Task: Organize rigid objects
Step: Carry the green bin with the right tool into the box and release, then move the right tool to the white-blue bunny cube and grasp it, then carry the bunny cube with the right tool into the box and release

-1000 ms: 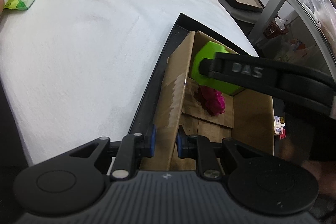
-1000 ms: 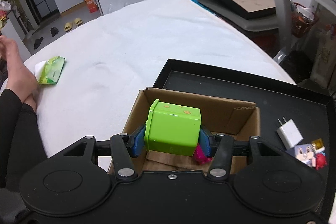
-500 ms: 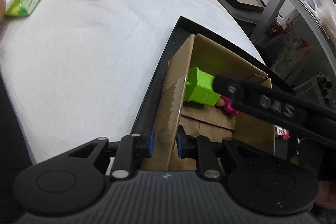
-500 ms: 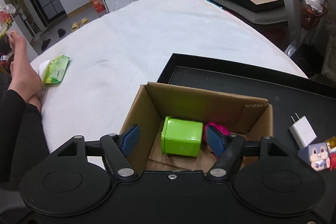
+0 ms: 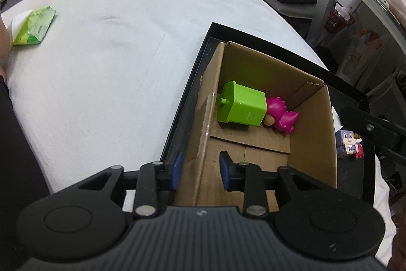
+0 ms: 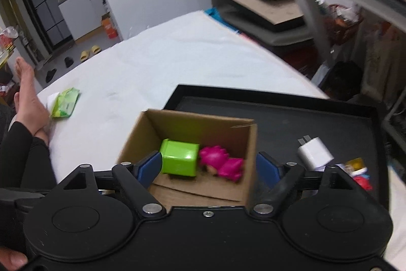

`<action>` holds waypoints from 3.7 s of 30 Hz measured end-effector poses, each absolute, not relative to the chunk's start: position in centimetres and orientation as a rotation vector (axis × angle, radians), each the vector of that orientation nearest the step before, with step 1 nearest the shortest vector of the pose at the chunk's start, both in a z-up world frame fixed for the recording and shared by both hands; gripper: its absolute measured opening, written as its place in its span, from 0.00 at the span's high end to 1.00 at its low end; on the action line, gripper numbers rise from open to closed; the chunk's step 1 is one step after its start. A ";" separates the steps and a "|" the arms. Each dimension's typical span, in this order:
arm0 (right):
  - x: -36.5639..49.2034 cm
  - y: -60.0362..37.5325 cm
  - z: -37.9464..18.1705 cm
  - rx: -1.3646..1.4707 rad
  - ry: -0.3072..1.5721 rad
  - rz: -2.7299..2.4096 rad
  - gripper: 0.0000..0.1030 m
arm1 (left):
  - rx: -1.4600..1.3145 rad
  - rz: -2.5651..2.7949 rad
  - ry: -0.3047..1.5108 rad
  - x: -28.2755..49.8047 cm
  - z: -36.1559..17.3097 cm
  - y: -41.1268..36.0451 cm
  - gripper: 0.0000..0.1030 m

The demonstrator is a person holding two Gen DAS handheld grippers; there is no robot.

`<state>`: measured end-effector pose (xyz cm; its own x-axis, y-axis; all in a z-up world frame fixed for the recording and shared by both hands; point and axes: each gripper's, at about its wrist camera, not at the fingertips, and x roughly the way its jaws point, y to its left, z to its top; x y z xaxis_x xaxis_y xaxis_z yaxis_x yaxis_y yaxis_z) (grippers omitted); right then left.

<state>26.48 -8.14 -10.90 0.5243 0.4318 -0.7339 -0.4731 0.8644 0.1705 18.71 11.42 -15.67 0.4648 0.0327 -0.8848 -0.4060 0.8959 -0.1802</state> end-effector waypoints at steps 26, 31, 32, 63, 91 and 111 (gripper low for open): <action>29.6 -18.6 -18.3 -0.051 0.941 0.325 0.22 | -0.277 0.327 1.078 20.3 -14.4 8.0 0.49; 30.5 -18.7 -19.6 -0.041 0.948 0.320 0.28 | -0.286 0.331 1.090 20.6 -14.3 8.1 0.49; 30.7 -18.6 -19.8 -0.046 0.944 0.323 0.32 | -0.294 0.330 1.090 20.6 -14.3 8.2 0.49; 29.7 -20.8 -18.9 0.056 1.038 0.351 0.63 | -0.280 0.328 1.120 20.8 -14.2 7.9 0.49; 35.2 -14.8 -21.2 0.011 1.025 0.269 0.37 | -0.325 0.316 1.091 21.1 -14.0 8.7 0.49; 31.8 -15.2 -15.5 -0.049 0.954 0.322 0.58 | -0.355 0.279 1.065 20.4 -14.5 9.6 0.49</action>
